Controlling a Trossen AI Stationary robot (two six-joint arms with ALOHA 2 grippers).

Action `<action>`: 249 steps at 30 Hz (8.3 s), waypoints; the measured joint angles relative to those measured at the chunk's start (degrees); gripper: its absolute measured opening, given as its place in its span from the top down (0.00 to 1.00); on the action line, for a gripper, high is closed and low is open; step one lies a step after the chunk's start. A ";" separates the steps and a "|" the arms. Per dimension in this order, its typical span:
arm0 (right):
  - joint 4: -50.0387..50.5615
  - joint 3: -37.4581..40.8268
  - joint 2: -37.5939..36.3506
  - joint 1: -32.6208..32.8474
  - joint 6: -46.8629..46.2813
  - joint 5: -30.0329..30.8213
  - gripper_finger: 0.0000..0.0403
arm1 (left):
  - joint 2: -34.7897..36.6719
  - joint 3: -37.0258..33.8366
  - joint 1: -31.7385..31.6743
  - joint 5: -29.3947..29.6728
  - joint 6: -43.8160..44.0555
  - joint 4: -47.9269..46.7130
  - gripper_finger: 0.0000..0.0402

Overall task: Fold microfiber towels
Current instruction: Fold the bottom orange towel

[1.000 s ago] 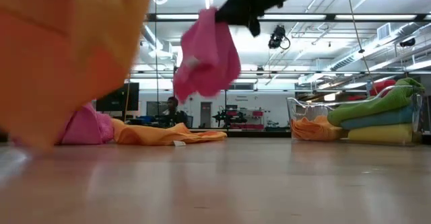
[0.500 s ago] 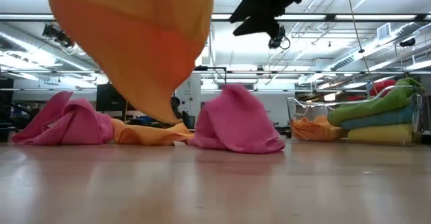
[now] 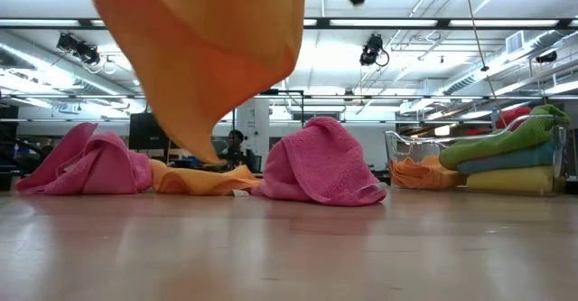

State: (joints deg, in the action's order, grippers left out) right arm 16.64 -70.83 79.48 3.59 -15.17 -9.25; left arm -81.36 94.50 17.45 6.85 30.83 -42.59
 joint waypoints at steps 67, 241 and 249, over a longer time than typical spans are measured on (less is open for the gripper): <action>25.87 -2.03 -0.17 16.61 -4.28 34.79 0.98 | -1.71 0.02 2.25 12.51 -1.94 14.83 0.88; 4.37 34.23 8.04 36.68 -51.04 27.23 0.58 | -50.01 1.38 -14.29 -11.35 -19.86 39.00 0.63; 3.42 34.28 8.02 36.66 -51.80 27.14 0.58 | -53.55 1.35 -13.23 -8.36 -23.22 39.12 0.54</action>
State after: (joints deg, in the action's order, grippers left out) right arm 20.07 -36.56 87.50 40.25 -66.98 17.89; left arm -134.91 95.85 4.22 -1.50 7.60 -3.47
